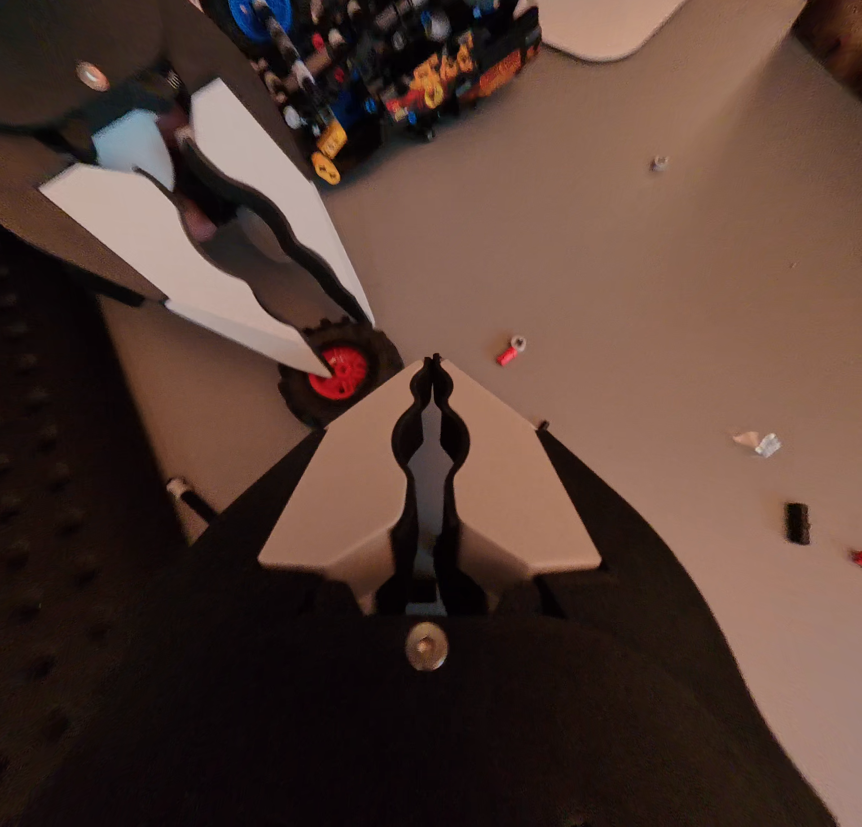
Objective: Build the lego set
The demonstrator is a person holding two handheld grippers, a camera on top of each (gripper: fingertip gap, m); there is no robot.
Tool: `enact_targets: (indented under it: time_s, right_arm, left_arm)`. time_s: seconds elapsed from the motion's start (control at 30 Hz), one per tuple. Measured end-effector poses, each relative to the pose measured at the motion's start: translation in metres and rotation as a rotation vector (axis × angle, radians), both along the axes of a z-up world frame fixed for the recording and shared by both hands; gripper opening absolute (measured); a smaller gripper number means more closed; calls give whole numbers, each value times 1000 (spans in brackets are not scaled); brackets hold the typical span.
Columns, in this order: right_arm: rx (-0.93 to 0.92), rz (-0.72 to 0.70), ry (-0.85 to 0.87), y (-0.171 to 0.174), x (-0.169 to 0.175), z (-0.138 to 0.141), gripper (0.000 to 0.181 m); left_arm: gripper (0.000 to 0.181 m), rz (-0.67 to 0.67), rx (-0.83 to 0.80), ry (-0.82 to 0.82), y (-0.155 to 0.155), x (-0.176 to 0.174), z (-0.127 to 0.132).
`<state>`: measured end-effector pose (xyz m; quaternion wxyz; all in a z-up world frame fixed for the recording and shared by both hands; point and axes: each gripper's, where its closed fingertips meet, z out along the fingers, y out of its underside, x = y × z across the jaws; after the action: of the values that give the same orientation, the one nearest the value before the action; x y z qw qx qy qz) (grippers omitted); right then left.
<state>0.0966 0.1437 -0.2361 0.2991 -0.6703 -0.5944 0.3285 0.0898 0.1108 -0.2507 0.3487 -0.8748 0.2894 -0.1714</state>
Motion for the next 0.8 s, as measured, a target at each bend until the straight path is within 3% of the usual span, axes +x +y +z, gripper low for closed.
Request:
enact_targets:
  time_s: [0.07, 0.17, 0.2, 0.27, 0.5, 0.7, 0.8]
  right_arm:
    - [8, 47, -47, -7, 3, -10, 0]
    - [-17, 43, 14, -9, 2, 4, 0]
    - [-54, 38, 33, -9, 1, 6, 13]
    - [-90, 76, -8, -16, 0, -4, 17]
    - [-73, 66, -2, -14, -6, -2, 0]
    - [-110, 95, 5, -18, -4, 4, 2]
    - [-106, 99, -46, -20, -4, -7, 13]
  left_arm:
    - [28, -2, 0, 0, 0, 0, 0]
    - [28, -3, -3, -6, 0, 0, 0]
    - [28, -3, -3, -4, 0, 0, 0]
    - [28, -2, -3, -5, 0, 0, 0]
    - [28, -4, -3, -3, 0, 1, 0]
    - [28, -6, -2, -9, 0, 1, 0]
    - [28, -9, -4, -7, 0, 1, 0]
